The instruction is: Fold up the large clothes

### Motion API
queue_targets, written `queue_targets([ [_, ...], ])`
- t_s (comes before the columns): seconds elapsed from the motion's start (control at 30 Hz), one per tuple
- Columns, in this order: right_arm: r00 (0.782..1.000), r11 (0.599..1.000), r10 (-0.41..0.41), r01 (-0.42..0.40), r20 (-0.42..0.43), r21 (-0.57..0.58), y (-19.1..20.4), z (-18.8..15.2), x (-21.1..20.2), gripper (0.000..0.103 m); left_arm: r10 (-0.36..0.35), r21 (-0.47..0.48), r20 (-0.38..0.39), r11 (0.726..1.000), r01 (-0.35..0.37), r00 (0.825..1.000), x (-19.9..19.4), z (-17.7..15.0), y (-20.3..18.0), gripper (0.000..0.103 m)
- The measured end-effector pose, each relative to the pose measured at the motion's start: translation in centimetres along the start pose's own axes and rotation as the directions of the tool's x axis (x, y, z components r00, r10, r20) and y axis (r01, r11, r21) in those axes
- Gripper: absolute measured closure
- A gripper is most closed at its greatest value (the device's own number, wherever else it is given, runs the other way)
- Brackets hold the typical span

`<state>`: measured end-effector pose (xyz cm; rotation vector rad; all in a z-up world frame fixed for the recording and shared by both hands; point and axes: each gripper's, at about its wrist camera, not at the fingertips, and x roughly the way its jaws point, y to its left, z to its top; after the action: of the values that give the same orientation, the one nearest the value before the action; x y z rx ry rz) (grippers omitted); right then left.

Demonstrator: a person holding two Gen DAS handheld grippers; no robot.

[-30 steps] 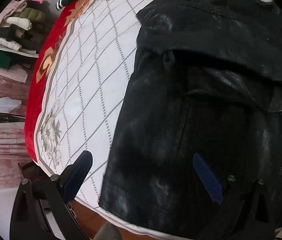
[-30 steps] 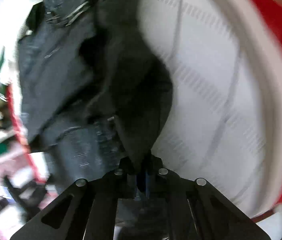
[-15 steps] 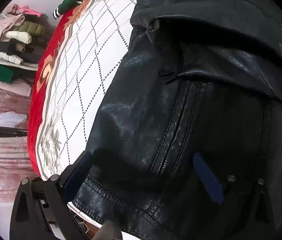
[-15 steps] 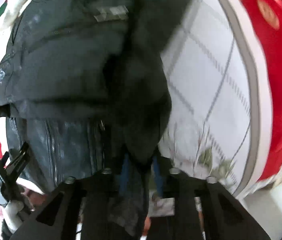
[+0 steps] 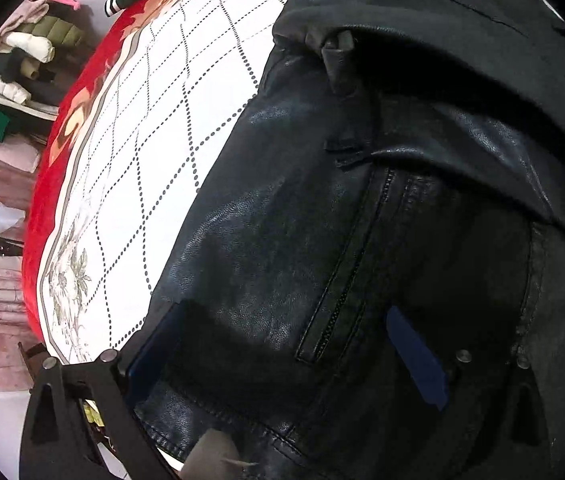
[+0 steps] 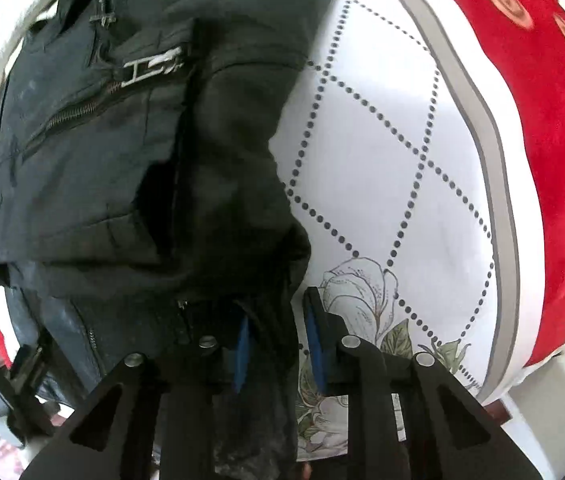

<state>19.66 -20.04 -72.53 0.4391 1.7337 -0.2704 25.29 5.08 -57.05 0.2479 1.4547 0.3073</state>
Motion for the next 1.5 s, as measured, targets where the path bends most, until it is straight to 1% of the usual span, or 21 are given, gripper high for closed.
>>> queue_targets([
  [0.07, 0.998, 0.996, -0.068, 0.067, -0.008, -0.066, 1.9, 0.3, -0.5, 0.077, 0.007, 0.010, -0.006, 1.000, -0.007, 1.000, -0.3, 0.1, 0.0, 0.000],
  [0.17, 0.991, 0.981, -0.137, 0.137, 0.007, -0.137, 4.3, 0.0, -1.6, 0.070, 0.018, -0.006, -0.011, 1.000, -0.019, 1.000, -1.8, 0.5, 0.0, 0.000],
  [0.2, 0.988, 0.976, -0.155, 0.156, 0.021, -0.154, 4.8, -0.2, -2.1, 0.063, 0.021, -0.024, -0.002, 0.999, -0.021, 1.000, -2.8, 0.7, 0.2, 0.000],
  [0.23, 0.984, 0.970, -0.172, 0.176, 0.039, -0.169, 5.4, -0.5, -2.8, 0.060, 0.015, -0.043, 0.010, 0.999, -0.015, 1.000, -3.7, 0.8, 0.4, 0.000],
  [0.27, 0.983, 0.968, -0.177, 0.182, 0.044, -0.174, 5.7, -0.6, -3.3, 0.059, 0.014, -0.057, 0.018, 0.998, -0.013, 1.000, -4.5, 1.0, 0.5, 0.000],
  [0.33, 0.982, 0.965, -0.178, 0.187, 0.062, -0.186, 6.1, -1.0, -4.6, 0.052, 0.007, -0.083, 0.036, 0.997, -0.004, 0.999, -6.4, 1.1, 0.5, 0.000],
  [0.4, 0.980, 0.959, -0.183, 0.196, 0.081, -0.204, 6.2, -1.5, -5.8, 0.051, -0.008, -0.108, 0.050, 0.994, 0.013, 0.999, -8.2, 1.2, 0.3, 0.000],
  [0.47, 0.978, 0.954, -0.181, 0.201, 0.108, -0.221, 6.4, -1.4, -7.3, 0.044, -0.012, -0.127, 0.064, 0.992, 0.020, 0.998, -10.0, 1.2, -0.5, 0.000],
  [0.57, 0.979, 0.949, -0.152, 0.182, 0.133, -0.258, 6.6, -1.1, -8.8, 0.040, -0.010, -0.155, 0.071, 0.988, 0.021, 0.997, -12.2, 0.9, -1.4, 0.000],
  [0.63, 0.986, 0.946, -0.108, 0.141, 0.127, -0.292, 6.7, -0.4, -9.3, 0.038, -0.005, -0.174, 0.060, 0.985, 0.016, 0.998, -13.7, 0.6, -3.0, 0.000],
  [0.67, 0.990, 0.945, -0.083, 0.115, 0.118, -0.307, 5.1, 1.1, -9.9, 0.038, 0.006, -0.181, 0.054, 0.983, 0.004, 0.999, -14.3, 0.4, -3.8, 0.000],
  [0.7, 0.993, 0.942, -0.059, 0.090, 0.104, -0.323, 3.1, 1.9, -10.7, 0.038, 0.025, -0.186, 0.047, 0.982, -0.016, 0.999, -15.0, 0.1, -4.9, 0.000],
  [0.77, 0.998, 0.930, -0.029, 0.049, 0.061, -0.364, 1.6, 2.9, -10.8, 0.038, 0.060, -0.183, 0.028, 0.982, -0.054, 0.998, -16.2, -1.0, -6.8, 0.000],
  [0.87, 1.000, 0.917, 0.001, 0.002, 0.007, -0.398, -0.6, 5.7, -10.2, 0.038, 0.132, -0.132, -0.003, 0.982, -0.131, 0.991, -17.6, -3.1, -10.5, 0.000],
  [1.0, 0.998, 0.910, 0.009, -0.035, -0.064, -0.412, -4.8, 7.5, -9.3, 0.038, 0.245, 0.020, -0.022, 0.969, -0.244, 0.969, -18.2, -7.1, -17.8, 0.000],
  [1.13, 0.993, 0.918, -0.014, -0.033, -0.116, -0.394, -9.0, 9.7, -7.0, 0.038, 0.323, 0.193, -0.025, 0.930, -0.312, 0.946, -17.0, -11.1, -25.6, 0.000],
  [1.2, 0.990, 0.930, -0.008, -0.045, -0.143, -0.366, -10.5, 10.7, -6.3, 0.038, 0.345, 0.243, -0.016, 0.912, -0.331, 0.938, -16.0, -12.1, -28.1, 0.000],
  [1.3, 0.989, 0.936, 0.010, -0.062, -0.149, -0.347, -11.6, 11.8, -6.0, 0.038, 0.370, 0.275, -0.008, 0.894, -0.354, 0.929, -14.6, -13.2, -30.7, 0.000],
  [1.37, 0.989, 0.937, 0.026, -0.075, -0.145, -0.341, -11.8, 12.4, -6.1, 0.038, 0.411, 0.289, -0.006, 0.874, -0.392, 0.912, -13.1, -13.0, -31.5, 0.000],
  [1.43, 0.987, 0.940, 0.052, -0.099, -0.150, -0.327, -11.9, 12.9, -6.1, 0.038, 0.466, 0.259, -0.002, 0.855, -0.449, 0.885, -11.7, -12.1, -31.0, 0.000],
  [1.5, 0.982, 0.937, 0.099, -0.147, -0.162, -0.318, -11.8, 13.7, -5.8, 0.038, 0.497, 0.218, -0.005, 0.847, -0.484, 0.868, -11.5, -11.3, -30.4, 0.000],
])
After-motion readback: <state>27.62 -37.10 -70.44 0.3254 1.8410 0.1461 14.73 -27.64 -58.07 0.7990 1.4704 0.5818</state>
